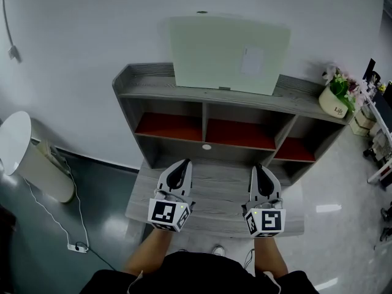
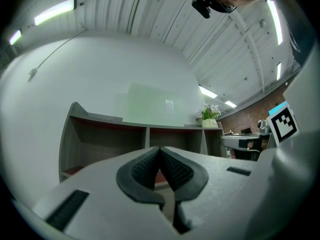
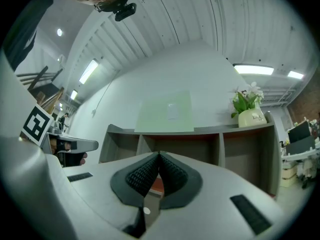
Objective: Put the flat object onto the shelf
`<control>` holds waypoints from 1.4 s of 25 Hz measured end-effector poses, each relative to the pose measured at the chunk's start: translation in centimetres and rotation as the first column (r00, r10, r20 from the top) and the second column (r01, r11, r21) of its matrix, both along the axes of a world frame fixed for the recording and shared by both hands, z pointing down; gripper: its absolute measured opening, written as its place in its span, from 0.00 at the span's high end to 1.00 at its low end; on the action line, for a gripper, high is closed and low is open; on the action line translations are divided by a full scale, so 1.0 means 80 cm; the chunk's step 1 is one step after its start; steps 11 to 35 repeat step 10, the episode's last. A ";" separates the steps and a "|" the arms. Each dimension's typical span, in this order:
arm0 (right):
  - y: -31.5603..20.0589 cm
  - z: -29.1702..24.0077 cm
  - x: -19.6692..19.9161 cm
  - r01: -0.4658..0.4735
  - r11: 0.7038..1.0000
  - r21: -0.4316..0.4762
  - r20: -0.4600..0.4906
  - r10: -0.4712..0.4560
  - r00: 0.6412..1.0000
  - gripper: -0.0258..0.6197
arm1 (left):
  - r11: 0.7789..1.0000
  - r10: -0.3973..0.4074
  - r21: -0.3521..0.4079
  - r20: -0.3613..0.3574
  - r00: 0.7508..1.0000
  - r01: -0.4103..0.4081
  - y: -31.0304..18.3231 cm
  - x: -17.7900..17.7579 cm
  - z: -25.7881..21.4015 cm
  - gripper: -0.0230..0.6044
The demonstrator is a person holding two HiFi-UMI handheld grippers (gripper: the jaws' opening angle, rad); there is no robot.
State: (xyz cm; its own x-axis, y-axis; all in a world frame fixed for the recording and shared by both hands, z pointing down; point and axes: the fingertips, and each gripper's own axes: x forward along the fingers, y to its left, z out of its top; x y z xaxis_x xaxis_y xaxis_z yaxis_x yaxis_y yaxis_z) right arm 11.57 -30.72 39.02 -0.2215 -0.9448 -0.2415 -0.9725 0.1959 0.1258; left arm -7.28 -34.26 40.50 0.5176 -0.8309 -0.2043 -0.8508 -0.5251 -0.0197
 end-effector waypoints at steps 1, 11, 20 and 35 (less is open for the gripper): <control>0.000 -0.002 0.004 -0.005 1.000 0.001 0.004 0.005 1.000 0.92 | 1.000 0.001 0.000 -0.002 1.000 -0.001 0.000 0.000 0.000 0.95; 0.002 0.003 0.019 -0.022 1.000 -0.004 0.015 0.022 1.000 0.92 | 1.000 0.002 -0.021 -0.003 1.000 -0.002 0.001 0.007 0.010 0.95; 0.002 0.003 0.019 -0.022 1.000 -0.004 0.015 0.022 1.000 0.92 | 1.000 0.002 -0.021 -0.003 1.000 -0.002 0.001 0.007 0.010 0.95; 0.002 0.003 0.019 -0.022 1.000 -0.004 0.015 0.022 1.000 0.92 | 1.000 0.002 -0.021 -0.003 1.000 -0.002 0.001 0.007 0.010 0.95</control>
